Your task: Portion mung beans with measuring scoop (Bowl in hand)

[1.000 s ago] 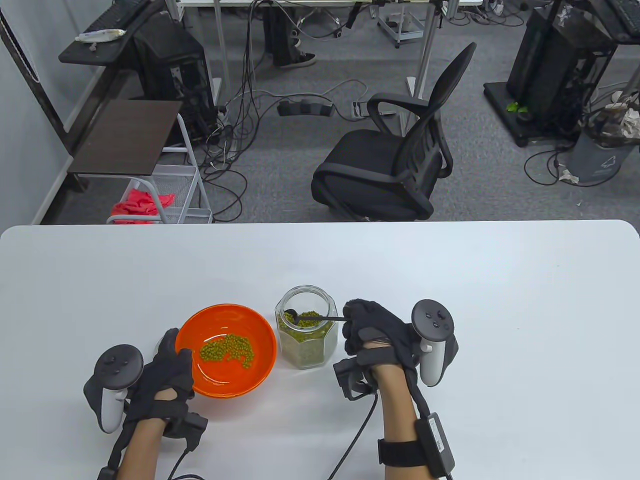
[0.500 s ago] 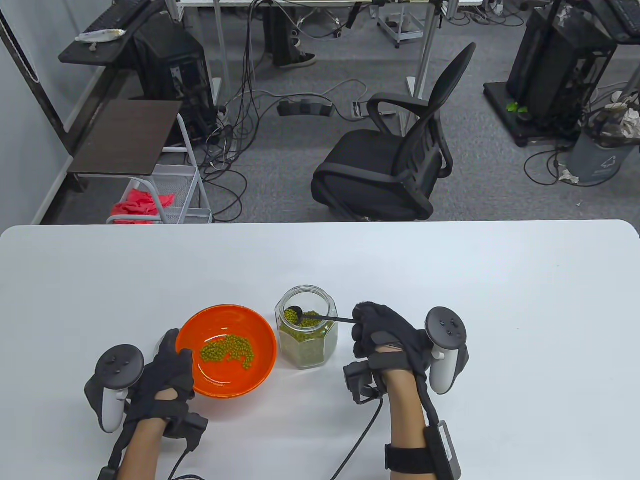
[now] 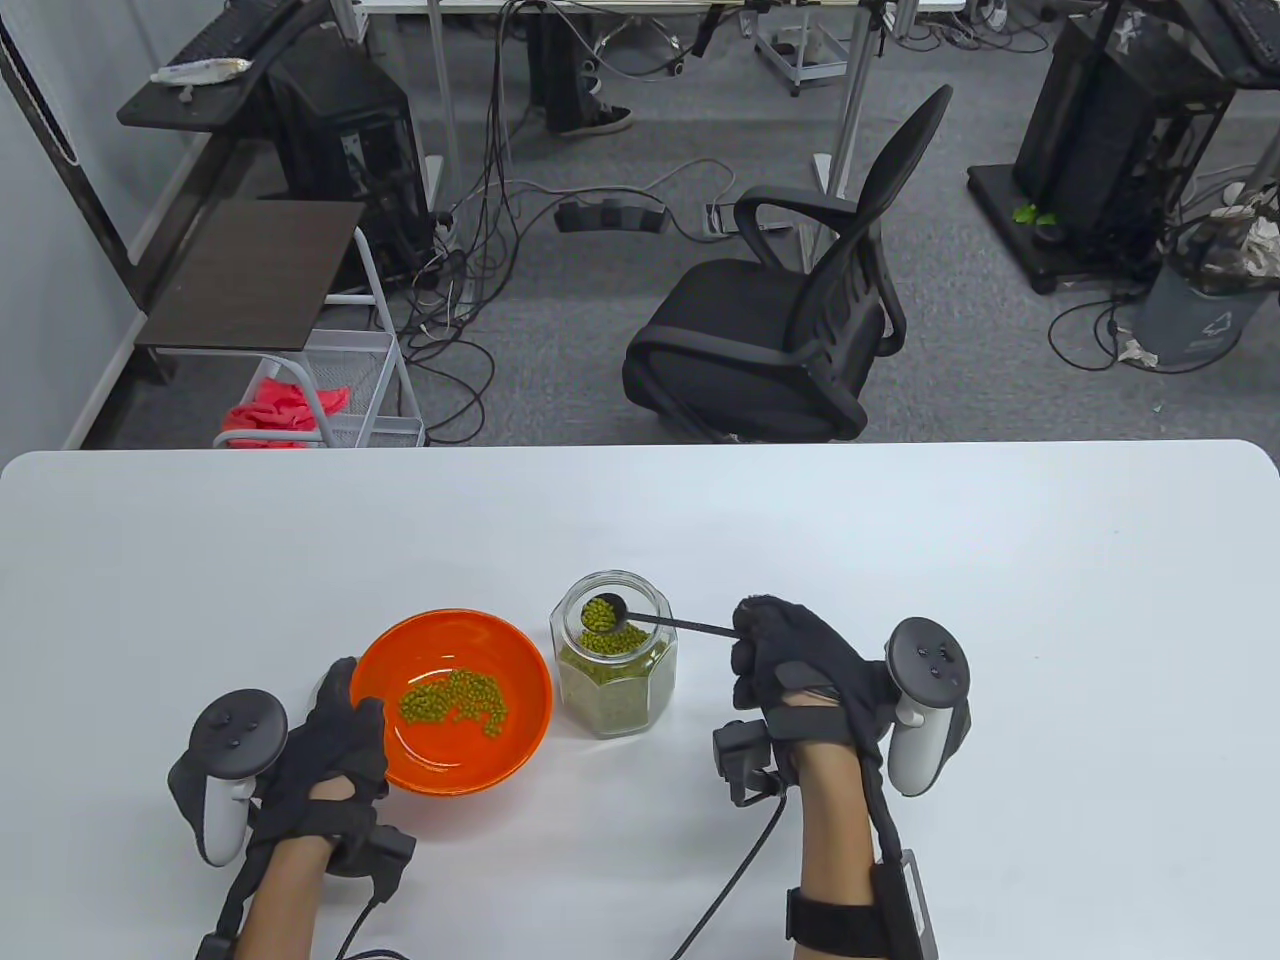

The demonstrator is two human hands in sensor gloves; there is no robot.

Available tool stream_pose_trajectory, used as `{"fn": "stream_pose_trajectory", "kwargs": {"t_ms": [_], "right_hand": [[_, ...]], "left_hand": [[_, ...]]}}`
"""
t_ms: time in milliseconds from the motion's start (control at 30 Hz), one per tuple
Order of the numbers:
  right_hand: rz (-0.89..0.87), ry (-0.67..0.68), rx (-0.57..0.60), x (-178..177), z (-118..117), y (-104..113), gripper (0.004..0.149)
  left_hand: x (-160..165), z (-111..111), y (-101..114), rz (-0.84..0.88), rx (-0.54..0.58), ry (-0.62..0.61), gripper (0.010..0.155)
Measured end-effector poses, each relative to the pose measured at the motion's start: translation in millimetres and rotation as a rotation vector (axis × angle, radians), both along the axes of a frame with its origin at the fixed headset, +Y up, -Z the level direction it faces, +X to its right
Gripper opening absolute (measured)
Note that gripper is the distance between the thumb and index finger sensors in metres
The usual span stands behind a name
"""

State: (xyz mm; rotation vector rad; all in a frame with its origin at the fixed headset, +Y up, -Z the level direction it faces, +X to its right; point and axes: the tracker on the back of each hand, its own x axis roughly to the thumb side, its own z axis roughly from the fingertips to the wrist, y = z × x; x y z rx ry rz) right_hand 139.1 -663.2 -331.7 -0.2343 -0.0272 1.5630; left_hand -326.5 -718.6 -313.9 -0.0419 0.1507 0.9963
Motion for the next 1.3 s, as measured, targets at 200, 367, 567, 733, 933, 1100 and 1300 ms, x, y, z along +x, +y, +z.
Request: {"fn": "stream_pose_trajectory", "kwargs": {"t_ms": [200,367,567,733,933,1100,1300], "right_hand": [[0.006,0.061,0.058,-10,5,15,0.04],[0.028,0.141,0.071,-26,5,21,0.04],[0.098,0.245,0.063,-52,1,16,0.04],[0.181,0.324,0.062,-70,-1,16,0.04],[0.295,0.44,0.089,-89,2,21,0.041],[0.389,0.519,0.101,-100,1,20,0.043],[0.496,0.561,0.111,-105,3,26,0.045]], "left_hand": [[0,0,0,-0.001,0.001,0.003,0.065],[-1,0,0,0.0,0.001,0.003,0.065],[-1,0,0,0.001,0.001,0.006,0.065],[-1,0,1,0.003,0.001,0.007,0.065],[-2,0,1,0.006,0.0,0.007,0.065],[-2,0,1,0.007,-0.001,0.008,0.065],[-2,0,0,0.004,-0.002,0.009,0.065]]}}
